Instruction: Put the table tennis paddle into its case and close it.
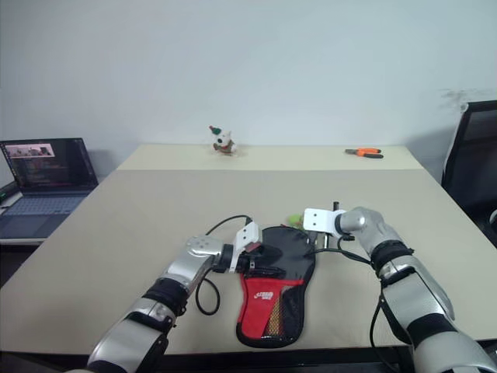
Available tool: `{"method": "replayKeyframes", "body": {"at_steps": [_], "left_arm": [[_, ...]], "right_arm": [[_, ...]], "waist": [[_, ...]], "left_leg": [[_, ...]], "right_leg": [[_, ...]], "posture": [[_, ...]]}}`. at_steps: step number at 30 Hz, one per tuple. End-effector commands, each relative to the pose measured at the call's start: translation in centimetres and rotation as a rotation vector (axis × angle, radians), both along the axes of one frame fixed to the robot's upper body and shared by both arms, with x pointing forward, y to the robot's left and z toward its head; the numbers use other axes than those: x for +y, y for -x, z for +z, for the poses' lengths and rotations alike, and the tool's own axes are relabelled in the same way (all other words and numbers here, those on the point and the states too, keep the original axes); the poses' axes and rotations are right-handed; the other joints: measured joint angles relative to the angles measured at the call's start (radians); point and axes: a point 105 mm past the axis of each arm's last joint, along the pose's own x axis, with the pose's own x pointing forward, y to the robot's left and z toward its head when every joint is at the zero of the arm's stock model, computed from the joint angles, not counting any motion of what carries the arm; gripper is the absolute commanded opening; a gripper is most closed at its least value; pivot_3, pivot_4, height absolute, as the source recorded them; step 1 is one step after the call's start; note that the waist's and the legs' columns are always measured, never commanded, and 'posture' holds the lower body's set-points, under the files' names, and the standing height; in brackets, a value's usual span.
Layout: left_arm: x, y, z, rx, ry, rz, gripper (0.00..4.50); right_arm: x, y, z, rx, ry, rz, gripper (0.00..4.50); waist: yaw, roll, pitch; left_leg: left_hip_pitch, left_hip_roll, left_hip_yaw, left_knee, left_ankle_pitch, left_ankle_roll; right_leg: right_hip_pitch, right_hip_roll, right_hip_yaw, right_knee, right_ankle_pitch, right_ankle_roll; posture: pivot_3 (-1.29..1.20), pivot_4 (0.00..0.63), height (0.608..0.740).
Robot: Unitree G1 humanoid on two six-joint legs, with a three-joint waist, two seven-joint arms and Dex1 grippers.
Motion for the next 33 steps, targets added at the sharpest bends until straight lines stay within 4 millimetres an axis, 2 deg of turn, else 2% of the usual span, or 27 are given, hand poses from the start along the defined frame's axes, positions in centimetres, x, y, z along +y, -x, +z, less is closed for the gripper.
{"method": "replayKeyframes", "body": {"at_steps": [1,5,12,16,20,28,33], "left_arm": [[0.8,0.8,-2.8,0.079,-0.073,0.007,3.05],[0.4,0.8,-2.8,0.087,-0.064,0.007,3.05],[0.0,0.8,-3.0,0.093,-0.062,0.001,3.05],[-0.3,0.7,-3.0,0.093,-0.06,-0.003,3.05],[-0.6,0.7,-3.0,0.093,-0.056,-0.005,3.05],[-0.9,0.5,-2.8,0.088,-0.049,-0.006,3.05],[-1.0,0.4,-2.8,0.085,-0.047,-0.004,3.05]], "right_arm": [[-2.3,0.0,1.2,-0.019,-0.013,-0.047,0.02],[-4.5,1.1,1.3,0.015,-0.012,-0.075,0.02],[-6.4,4.1,1.4,0.077,0.021,-0.072,0.02],[-7.2,6.5,1.8,0.143,0.04,-0.057,0.02],[-6.5,9.0,1.8,0.212,0.047,-0.011,0.02],[-4.5,14.5,-0.5,0.405,0.065,0.125,0.02],[-4.0,16.7,-1.2,0.48,0.078,0.178,0.02]], "waist": [[0.001,0.0,0.0],[0.007,0.0,0.0],[0.022,0.001,-0.001],[0.026,0.002,-0.001],[0.026,0.002,-0.001],[0.029,0.002,-0.001],[0.028,0.002,-0.001]], "left_leg": [[0.0,0.0,0.0,0.0,0.0,0.0],[0.0,0.0,0.0,0.0,0.0,0.0],[0.0,-0.002,-0.001,0.0,0.0,0.0],[0.0,-0.002,0.0,0.0,0.0,0.0],[0.001,-0.002,0.0,0.0,0.0,0.0],[0.003,-0.003,-0.002,0.001,0.0,0.0],[0.004,-0.003,-0.003,0.001,0.0,0.0]], "right_leg": [[0.0,0.0,0.0,0.0,0.0,0.0],[0.001,0.0,0.0,0.0,0.0,0.0],[0.001,0.0,-0.001,-0.001,0.0,0.0],[0.001,0.0,-0.001,-0.001,0.0,0.0],[0.002,0.001,-0.001,-0.001,0.0,0.001],[0.006,0.0,-0.003,-0.002,-0.001,0.002],[0.007,0.0,-0.003,-0.002,-0.004,0.006]], "posture": [[0.0,0.15,0.74],[0.0,0.15,0.74],[0.0,0.15,0.74],[0.0,0.15,0.74],[0.0,0.15,0.74],[0.0,0.15,0.74],[0.0,0.15,0.74]]}}
